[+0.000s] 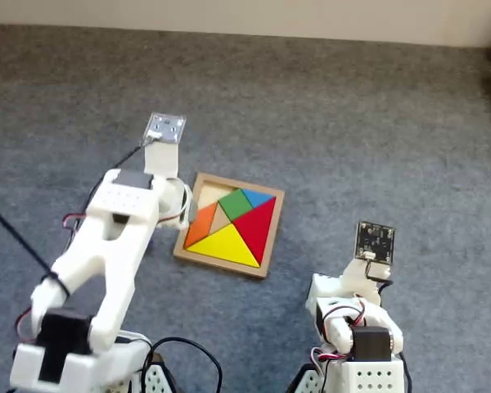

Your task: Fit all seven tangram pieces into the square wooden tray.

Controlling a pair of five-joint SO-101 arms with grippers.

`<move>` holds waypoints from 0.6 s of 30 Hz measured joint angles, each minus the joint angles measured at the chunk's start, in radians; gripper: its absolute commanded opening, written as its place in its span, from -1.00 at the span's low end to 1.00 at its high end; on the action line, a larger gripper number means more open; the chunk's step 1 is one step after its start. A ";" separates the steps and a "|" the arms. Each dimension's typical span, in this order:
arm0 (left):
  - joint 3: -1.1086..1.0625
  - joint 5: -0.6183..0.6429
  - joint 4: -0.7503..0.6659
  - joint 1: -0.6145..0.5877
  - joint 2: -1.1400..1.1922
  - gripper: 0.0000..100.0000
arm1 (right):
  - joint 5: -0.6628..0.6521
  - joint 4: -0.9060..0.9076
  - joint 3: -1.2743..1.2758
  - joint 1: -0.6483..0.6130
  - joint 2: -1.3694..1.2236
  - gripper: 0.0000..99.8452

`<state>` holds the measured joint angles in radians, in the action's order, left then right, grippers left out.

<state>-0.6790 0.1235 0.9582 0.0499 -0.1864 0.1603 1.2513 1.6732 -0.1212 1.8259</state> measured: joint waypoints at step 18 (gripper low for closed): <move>-0.118 -0.034 -0.106 -0.138 -0.110 -0.58 | 0.000 0.000 0.000 0.000 0.000 -0.99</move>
<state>-0.7971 0.0898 0.8523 -0.0882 -0.2969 0.1603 1.2513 1.6732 -0.1212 1.8259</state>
